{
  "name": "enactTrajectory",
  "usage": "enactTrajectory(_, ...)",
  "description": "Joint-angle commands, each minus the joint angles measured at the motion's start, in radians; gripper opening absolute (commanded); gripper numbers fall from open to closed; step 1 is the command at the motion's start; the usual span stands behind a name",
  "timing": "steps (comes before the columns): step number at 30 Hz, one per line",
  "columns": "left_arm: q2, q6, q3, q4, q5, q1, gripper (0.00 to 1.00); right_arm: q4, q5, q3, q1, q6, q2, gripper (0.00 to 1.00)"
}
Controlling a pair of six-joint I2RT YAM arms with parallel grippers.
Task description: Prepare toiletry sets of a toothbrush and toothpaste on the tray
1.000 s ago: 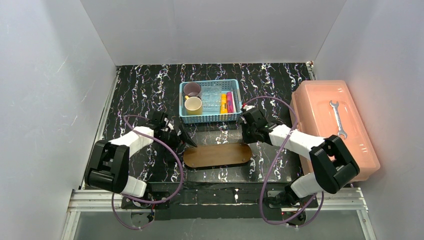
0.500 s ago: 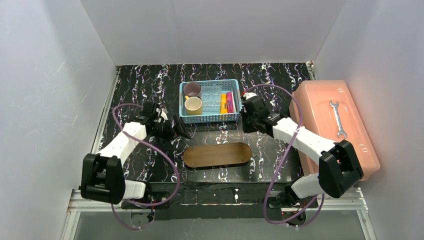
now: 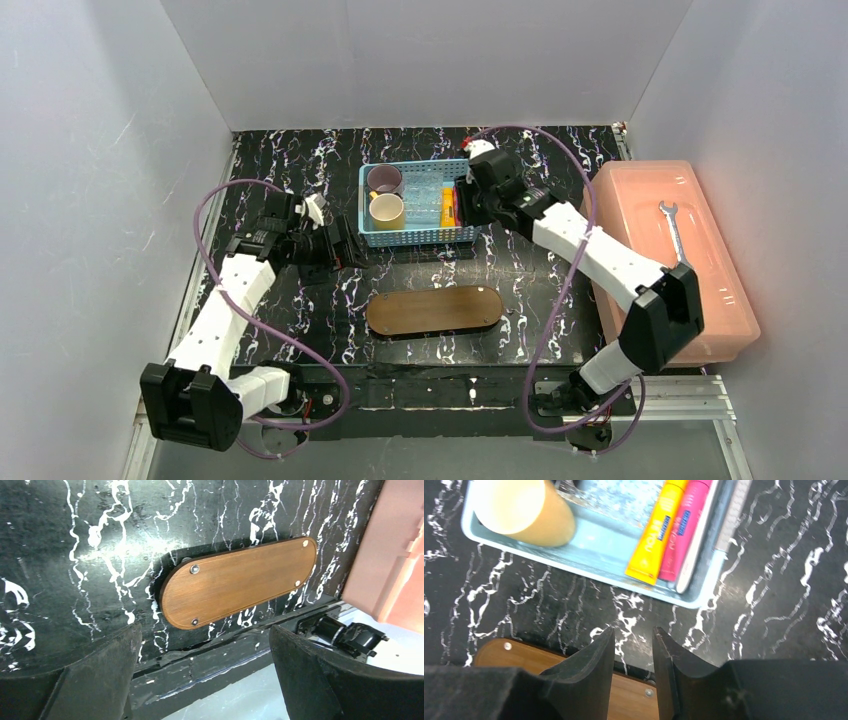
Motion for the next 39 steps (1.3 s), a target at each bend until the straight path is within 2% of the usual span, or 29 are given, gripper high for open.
enactTrajectory(1,-0.052,0.072,0.03,-0.056,-0.069,0.003,0.98,-0.041,0.009,0.146,0.049,-0.024,0.086,0.43)
enactTrajectory(10,-0.167,0.092,-0.05,0.02,-0.219,0.002,0.98,-0.108,0.033,0.414,0.124,-0.026,0.283,0.54)
enactTrajectory(18,-0.253,0.092,-0.07,0.019,-0.312,0.001,0.98,-0.156,0.06,0.617,0.147,-0.021,0.474,0.58)
enactTrajectory(22,-0.276,0.092,-0.069,0.001,-0.365,0.0,0.97,-0.167,0.063,0.684,0.149,-0.013,0.543,0.59)
enactTrajectory(39,-0.307,0.08,-0.069,-0.001,-0.341,-0.007,0.95,-0.21,0.094,0.889,0.15,-0.006,0.752,0.51)
